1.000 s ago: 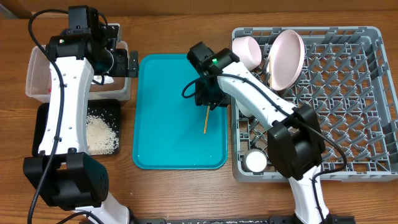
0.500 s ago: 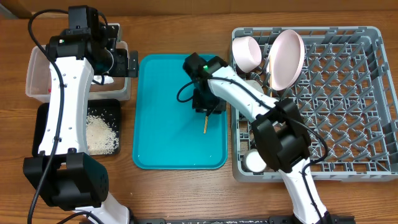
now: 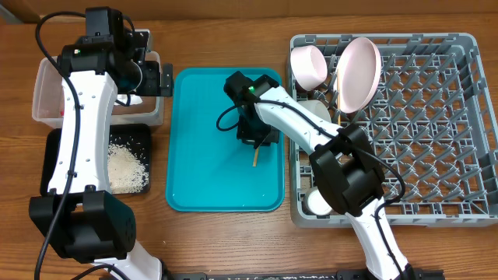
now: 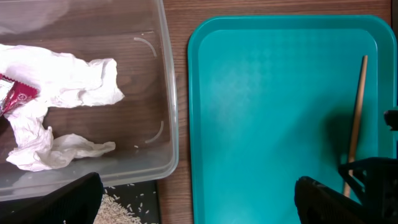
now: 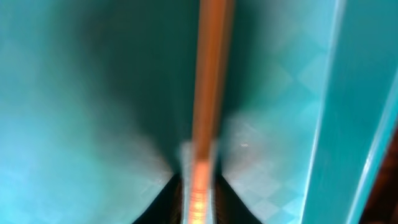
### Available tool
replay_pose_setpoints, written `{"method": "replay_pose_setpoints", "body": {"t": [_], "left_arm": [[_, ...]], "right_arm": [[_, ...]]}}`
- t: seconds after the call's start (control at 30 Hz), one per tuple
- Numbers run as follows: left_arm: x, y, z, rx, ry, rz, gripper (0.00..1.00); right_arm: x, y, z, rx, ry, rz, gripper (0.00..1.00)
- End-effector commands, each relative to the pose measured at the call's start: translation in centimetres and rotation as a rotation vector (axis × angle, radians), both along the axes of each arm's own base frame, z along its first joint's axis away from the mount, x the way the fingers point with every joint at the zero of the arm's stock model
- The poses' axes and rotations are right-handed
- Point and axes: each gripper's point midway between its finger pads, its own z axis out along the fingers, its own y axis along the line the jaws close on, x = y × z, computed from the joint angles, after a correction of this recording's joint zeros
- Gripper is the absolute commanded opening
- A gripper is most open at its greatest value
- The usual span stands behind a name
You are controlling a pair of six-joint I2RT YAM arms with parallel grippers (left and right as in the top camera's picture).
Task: Sort waste into correct bins and load items into the dishwasher
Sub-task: 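Carry the second chopstick to the rack and insert it upright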
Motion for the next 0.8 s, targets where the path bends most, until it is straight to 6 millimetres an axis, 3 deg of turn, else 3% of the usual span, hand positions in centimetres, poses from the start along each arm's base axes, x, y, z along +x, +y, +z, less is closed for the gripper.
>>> {"method": "replay_pose_setpoints", "body": {"t": [0.0,0.77], "left_arm": [[0.3,0.2,1.6,0.006,-0.042,0.009,1.0],[0.3,0.2,1.6,0.006,-0.042,0.009,1.0]], "right_arm": [[0.0,-0.5,-1.1,-0.026,0.011,-0.03,0.06],[0.0,-0.3,-0.1,-0.024,0.011,0.0,0.04]]}}
